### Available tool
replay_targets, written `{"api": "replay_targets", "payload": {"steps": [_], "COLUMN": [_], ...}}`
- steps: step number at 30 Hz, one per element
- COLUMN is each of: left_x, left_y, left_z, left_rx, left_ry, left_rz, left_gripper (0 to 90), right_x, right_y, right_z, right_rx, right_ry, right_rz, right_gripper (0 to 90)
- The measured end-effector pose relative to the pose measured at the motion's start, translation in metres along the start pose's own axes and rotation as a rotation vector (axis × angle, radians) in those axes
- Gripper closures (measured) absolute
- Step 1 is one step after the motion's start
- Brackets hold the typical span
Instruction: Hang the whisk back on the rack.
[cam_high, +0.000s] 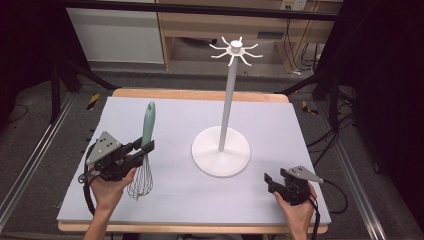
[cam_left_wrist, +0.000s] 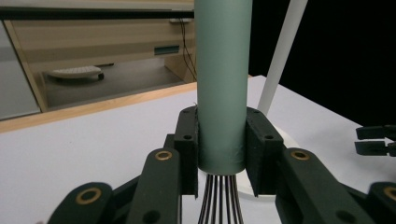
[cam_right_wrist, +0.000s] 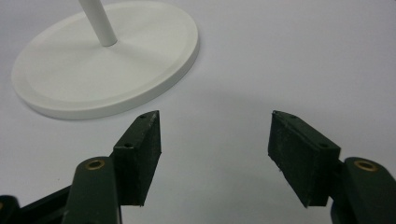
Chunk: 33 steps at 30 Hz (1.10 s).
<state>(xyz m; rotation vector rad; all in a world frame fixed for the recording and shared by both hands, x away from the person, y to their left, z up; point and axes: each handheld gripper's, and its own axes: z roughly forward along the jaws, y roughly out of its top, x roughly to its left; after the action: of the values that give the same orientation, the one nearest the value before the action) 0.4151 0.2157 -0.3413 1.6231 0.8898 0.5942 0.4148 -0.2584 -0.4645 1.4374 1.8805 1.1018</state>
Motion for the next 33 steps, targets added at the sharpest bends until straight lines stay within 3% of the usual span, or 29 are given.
{"api": "replay_targets", "payload": {"steps": [5, 15, 25, 33], "left_x": [-0.008, -0.016, -0.02, -0.029], "left_y": [0.005, 0.018, 0.035, 0.051], "left_z": [-0.001, 0.007, 0.018, 0.024], "left_rx": [-0.03, -0.068, -0.08, -0.08], "left_ry": [-0.024, -0.065, -0.085, -0.091], "left_rz": [0.022, 0.026, 0.03, 0.066], "left_gripper": [68.7, 68.7, 68.7, 68.7], "right_x": [0.0, 0.0, -0.001, -0.001], "right_y": [0.001, 0.001, 0.0, 0.001], "right_z": [0.0, 0.001, 0.001, 0.003], "right_rx": [-0.003, -0.002, -0.004, -0.002], "right_ry": [-0.002, 0.0, 0.005, 0.006], "right_rz": [0.003, -0.007, 0.0, 0.001], "right_gripper": [35.0, 35.1, 35.4, 35.4]}}
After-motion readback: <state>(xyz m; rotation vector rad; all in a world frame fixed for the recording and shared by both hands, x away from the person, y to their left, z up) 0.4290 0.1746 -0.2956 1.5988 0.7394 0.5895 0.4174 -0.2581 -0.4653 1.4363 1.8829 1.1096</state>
